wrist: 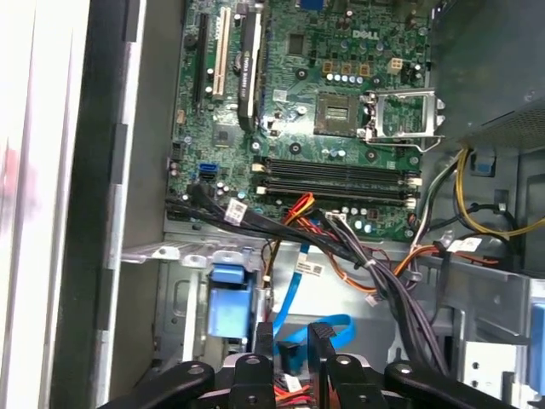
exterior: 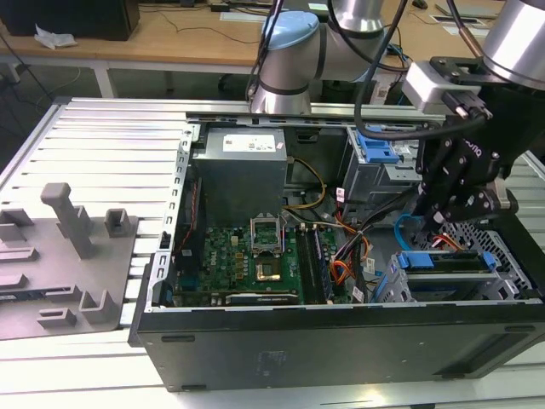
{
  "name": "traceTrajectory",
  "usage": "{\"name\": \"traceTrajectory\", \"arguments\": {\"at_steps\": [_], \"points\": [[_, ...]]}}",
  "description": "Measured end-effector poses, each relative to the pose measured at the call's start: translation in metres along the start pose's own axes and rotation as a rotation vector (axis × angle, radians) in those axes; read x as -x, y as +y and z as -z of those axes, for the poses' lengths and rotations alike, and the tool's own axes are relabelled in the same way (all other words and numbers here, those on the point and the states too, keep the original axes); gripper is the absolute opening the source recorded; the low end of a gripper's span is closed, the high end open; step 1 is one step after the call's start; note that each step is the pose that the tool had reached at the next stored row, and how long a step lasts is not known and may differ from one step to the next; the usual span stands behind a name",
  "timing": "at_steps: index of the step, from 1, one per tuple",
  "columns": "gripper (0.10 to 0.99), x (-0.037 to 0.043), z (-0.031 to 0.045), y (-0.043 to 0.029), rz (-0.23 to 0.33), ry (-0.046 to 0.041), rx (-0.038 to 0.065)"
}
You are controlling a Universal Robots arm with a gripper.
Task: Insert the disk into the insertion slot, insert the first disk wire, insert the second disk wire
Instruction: 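Insert the second disk wire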
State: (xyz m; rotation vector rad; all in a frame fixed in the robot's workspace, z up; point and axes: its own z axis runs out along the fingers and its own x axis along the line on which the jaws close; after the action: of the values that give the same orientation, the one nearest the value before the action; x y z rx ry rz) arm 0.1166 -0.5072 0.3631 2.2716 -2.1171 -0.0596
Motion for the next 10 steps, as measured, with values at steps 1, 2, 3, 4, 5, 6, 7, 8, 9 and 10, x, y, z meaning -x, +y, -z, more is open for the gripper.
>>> {"name": "traceTrajectory", "arguments": {"at_steps": [1, 2, 3, 4, 5, 6, 7, 8, 9, 10], "points": [[0.302, 0.0014, 0.0000, 0.0000, 0.000, 0.0000, 0.000], [0.302, 0.0022, 0.0000, -0.0001, 0.000, 0.0004, 0.000], [0.302, 0.0022, -0.0004, -0.0001, 0.000, 0.0058, 0.000], [0.302, 0.0022, -0.0009, -0.0001, 0.000, 0.0120, 0.001], [0.302, 0.0022, -0.0021, -0.0002, 0.001, 0.0217, 0.002], [0.302, 0.0022, -0.0033, -0.0003, 0.001, 0.0233, 0.002], [0.302, 0.0022, -0.0033, -0.0003, 0.001, 0.0234, 0.002], [0.302, 0.0022, -0.0033, -0.0003, 0.001, 0.0235, 0.002], [0.302, 0.0022, -0.0033, -0.0003, 0.001, 0.0235, 0.002], [0.302, 0.0022, -0.0034, -0.0003, 0.001, 0.0234, 0.002]]}}
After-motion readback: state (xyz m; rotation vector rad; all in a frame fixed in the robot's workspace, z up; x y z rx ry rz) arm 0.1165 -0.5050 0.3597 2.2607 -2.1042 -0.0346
